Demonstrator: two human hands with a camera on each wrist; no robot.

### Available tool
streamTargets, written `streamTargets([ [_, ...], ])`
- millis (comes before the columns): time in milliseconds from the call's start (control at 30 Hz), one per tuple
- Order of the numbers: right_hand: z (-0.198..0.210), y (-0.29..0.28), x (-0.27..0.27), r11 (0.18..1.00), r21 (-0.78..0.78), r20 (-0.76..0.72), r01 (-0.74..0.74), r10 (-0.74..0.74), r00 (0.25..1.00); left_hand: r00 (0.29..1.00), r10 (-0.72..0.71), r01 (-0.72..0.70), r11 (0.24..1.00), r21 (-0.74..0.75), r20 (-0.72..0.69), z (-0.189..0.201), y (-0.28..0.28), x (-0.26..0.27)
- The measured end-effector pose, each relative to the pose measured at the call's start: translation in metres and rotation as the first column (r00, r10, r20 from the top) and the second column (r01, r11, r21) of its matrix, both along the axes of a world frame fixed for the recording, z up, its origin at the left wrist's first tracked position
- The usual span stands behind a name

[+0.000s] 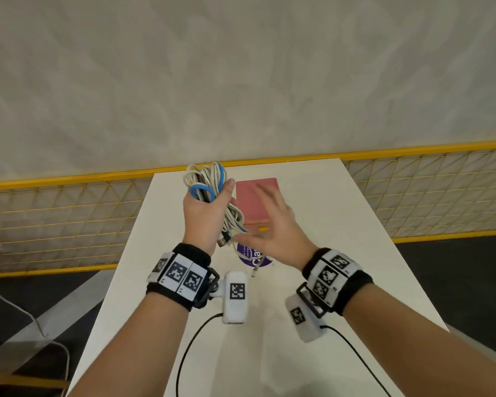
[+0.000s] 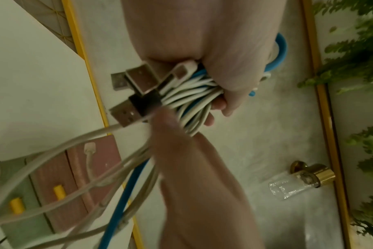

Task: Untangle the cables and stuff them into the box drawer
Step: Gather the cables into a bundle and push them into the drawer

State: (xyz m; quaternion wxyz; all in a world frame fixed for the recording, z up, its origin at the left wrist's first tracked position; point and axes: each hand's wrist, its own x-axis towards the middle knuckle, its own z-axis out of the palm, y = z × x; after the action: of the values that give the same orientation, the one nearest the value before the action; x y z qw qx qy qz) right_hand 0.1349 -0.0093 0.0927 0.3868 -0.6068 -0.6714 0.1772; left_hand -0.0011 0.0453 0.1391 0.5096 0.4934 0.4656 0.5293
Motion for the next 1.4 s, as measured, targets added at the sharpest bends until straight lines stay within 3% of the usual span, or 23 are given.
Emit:
streamTargets([
  [67, -0.003, 0.010, -0.015, 0.976, -0.174, -0.126, -0.132, 0.111, 0.986, 1.000, -0.013, 0.013, 1.000, 0.012, 0.000, 0.001, -0.004, 0.006],
  [133, -0.014, 0.014, -0.020, 0.953, -0.232, -0.246, -0.194, 0.136, 0.960, 0.999, -0.045, 0.045, 0.999, 0.011, 0.007, 0.006, -0.007, 0.007],
  [233, -0.025, 0.012, -0.017, 0.961, -0.245, -0.077, -0.131, 0.115, 0.990, 0.993, -0.116, 0.116, 0.992, 0.045, 0.004, 0.016, -0.011, 0.000],
  [367, -0.030, 0.011, -0.001, 0.926, -0.334, 0.046, -0.177, 0.204, 0.978, 0.969, -0.232, 0.240, 0.966, 0.095, -0.090, 0.021, -0.010, -0.016],
  [533, -0.013, 0.017, 0.015, 0.942, -0.302, 0.384, -0.147, 0.261, 0.886, 0.855, -0.446, 0.441, 0.894, -0.080, -0.265, 0.011, -0.008, -0.027],
  [633, -0.002, 0.024, 0.010, 0.951, -0.272, 0.441, -0.146, 0.258, 0.859, 0.794, -0.498, 0.461, 0.867, -0.189, -0.347, 0.001, -0.008, -0.023],
  [733, 0.003, 0.032, 0.006, 0.948, -0.262, 0.377, -0.181, 0.273, 0.885, 0.791, -0.475, 0.437, 0.880, -0.188, -0.386, -0.011, -0.009, -0.017],
  [900, 0.008, 0.031, 0.008, 0.923, -0.315, 0.146, -0.221, 0.277, 0.950, 0.781, -0.518, 0.459, 0.855, -0.241, -0.349, -0.014, -0.008, -0.013],
  [1033, 0.014, 0.023, 0.019, 0.921, -0.240, -0.063, -0.306, 0.300, 0.952, 0.669, -0.619, 0.534, 0.785, -0.313, -0.411, -0.010, -0.006, -0.013],
  [1133, 0.018, 0.021, 0.025, 0.915, -0.237, -0.082, -0.327, 0.316, 0.945, 0.619, -0.646, 0.562, 0.762, -0.322, -0.447, -0.015, -0.008, -0.012],
  [1300, 0.016, 0.013, 0.045, 0.925, -0.282, -0.035, -0.255, 0.255, 0.966, 0.692, -0.557, 0.490, 0.829, -0.269, -0.458, -0.024, -0.008, -0.011],
  [1400, 0.015, 0.007, 0.057, 0.926, -0.299, -0.043, -0.230, 0.228, 0.973, 0.727, -0.555, 0.481, 0.832, -0.277, -0.404, -0.029, -0.005, -0.017],
])
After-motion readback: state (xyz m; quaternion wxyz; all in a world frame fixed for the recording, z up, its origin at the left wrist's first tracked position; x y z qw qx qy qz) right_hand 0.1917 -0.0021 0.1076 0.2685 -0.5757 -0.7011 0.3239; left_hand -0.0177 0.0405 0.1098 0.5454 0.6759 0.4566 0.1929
